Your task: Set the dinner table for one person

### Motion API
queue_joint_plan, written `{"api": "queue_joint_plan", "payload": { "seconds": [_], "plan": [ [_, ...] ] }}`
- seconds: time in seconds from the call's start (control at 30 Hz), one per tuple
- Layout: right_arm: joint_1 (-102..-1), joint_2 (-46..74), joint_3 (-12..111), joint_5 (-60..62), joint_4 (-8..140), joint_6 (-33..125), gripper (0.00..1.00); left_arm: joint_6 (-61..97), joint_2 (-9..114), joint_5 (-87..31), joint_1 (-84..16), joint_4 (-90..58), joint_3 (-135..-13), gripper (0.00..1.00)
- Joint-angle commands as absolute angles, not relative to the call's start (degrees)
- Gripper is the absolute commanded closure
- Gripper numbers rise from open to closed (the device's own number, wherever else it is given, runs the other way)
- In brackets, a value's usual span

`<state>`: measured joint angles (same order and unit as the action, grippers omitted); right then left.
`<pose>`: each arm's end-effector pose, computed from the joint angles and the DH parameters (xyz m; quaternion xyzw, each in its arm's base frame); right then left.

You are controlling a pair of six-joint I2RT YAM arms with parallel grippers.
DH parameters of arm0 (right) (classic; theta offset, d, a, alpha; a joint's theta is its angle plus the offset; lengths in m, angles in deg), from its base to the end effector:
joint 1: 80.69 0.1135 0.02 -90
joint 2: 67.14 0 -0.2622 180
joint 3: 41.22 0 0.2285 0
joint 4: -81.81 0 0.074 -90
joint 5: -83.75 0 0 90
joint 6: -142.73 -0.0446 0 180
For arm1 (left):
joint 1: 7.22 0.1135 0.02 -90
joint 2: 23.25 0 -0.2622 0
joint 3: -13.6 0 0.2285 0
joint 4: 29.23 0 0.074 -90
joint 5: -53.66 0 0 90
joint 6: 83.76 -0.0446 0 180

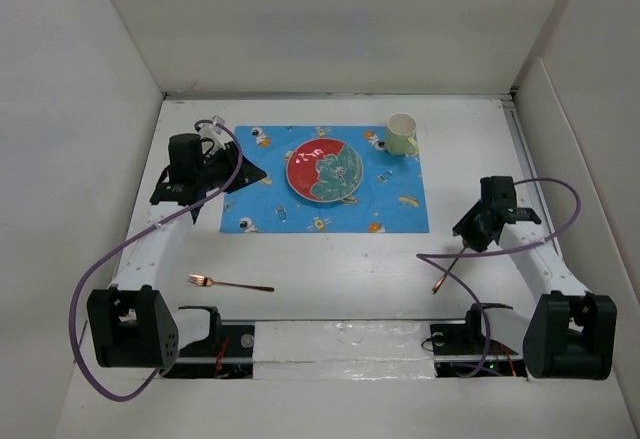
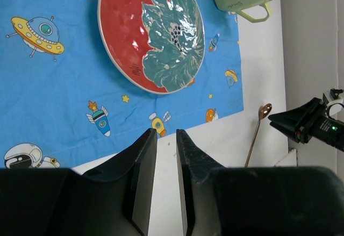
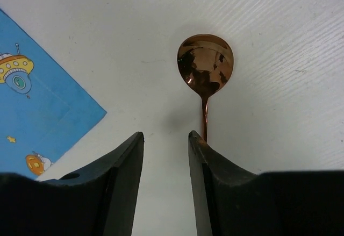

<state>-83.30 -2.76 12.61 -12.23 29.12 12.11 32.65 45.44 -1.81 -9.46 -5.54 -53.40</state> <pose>0.1841 -0.0130 0.2024 0.3691 0.8988 0.0273 0.2350 0.2520 -0.0352 0.3036 -0.0139 0.8224 -0.3693 0.4325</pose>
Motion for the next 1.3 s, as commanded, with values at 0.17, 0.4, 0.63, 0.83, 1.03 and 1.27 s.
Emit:
{"api": "queue_joint_plan", "payload": {
  "seconds": [0.17,0.4,0.63,0.83,1.03,1.27],
  "plan": [
    [-83.2,3.5,14.3,-13.2,28.2,7.2,0.63,33.0,43.7,0.1,-9.7,-7.6,-53.7,0.81],
    [-83.2,5.7,17.2,-16.8,21.9,0.7,0.59,33.0,43.1,-0.6,-9.7,-7.4,-54.4,0.81],
    [-83.2,11.1,17.6,-15.8,19.1,-4.5,0.56,32.9,43.2,-1.2,-9.2,-7.4,-54.6,0.81],
    [-83.2,15.8,17.3,-16.3,20.7,-5.9,0.57,33.1,43.2,-0.3,-8.0,-7.7,-55.2,0.81],
    [-86.2,21.9,20.5,-19.2,25.9,0.5,0.8,33.3,43.1,-0.3,-7.5,-7.9,-54.8,0.81],
    [-85.2,29.5,24.5,-20.9,31.6,13.3,0.95,33.0,42.1,-1.8,-7.5,-7.0,-53.7,0.81]
  ]
}}
